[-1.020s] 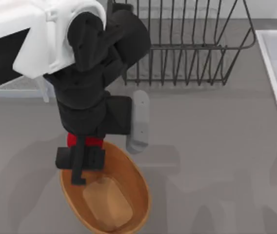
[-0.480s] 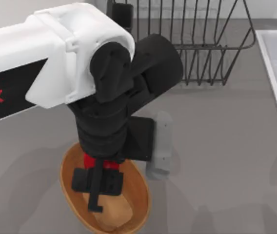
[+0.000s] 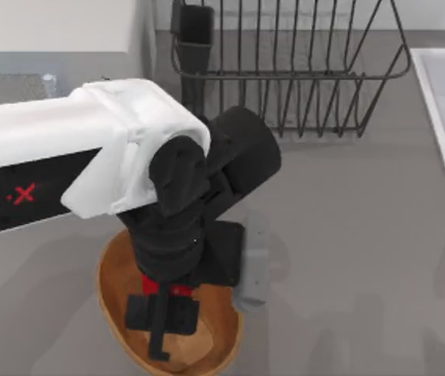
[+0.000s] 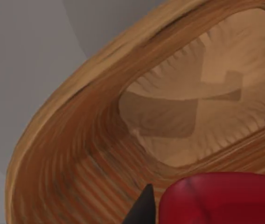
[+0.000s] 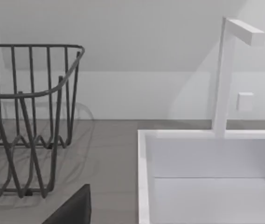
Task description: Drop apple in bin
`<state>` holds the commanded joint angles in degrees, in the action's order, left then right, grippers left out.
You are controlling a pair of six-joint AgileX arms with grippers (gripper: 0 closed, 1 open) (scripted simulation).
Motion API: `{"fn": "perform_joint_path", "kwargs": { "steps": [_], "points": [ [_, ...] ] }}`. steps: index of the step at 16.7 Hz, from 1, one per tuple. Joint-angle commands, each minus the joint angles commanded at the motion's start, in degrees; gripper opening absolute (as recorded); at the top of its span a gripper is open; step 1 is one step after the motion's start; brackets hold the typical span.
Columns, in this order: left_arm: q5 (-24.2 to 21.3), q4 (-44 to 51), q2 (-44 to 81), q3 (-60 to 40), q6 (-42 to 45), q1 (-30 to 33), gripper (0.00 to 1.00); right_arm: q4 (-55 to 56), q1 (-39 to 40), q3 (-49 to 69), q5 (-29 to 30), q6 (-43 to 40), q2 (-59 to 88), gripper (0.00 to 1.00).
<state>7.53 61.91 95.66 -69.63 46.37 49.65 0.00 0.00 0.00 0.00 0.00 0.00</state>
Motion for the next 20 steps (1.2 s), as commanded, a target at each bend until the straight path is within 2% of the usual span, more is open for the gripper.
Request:
{"fn": "perform_joint_path", "kwargs": {
  "steps": [6, 19, 20],
  "points": [
    [0.05, -2.12, 0.66, 2.10, 0.56, -0.25, 0.00, 0.00, 0.00, 0.00, 0.00, 0.00, 0.00, 1.00],
    [0.05, -2.12, 0.66, 2.10, 0.56, -0.25, 0.98, 0.00, 0.00, 0.00, 0.00, 0.00, 0.00, 1.00],
    [0.05, -2.12, 0.66, 2.10, 0.56, -0.25, 1.00, 0.00, 0.00, 0.00, 0.00, 0.00, 0.00, 1.00]
  ]
}}
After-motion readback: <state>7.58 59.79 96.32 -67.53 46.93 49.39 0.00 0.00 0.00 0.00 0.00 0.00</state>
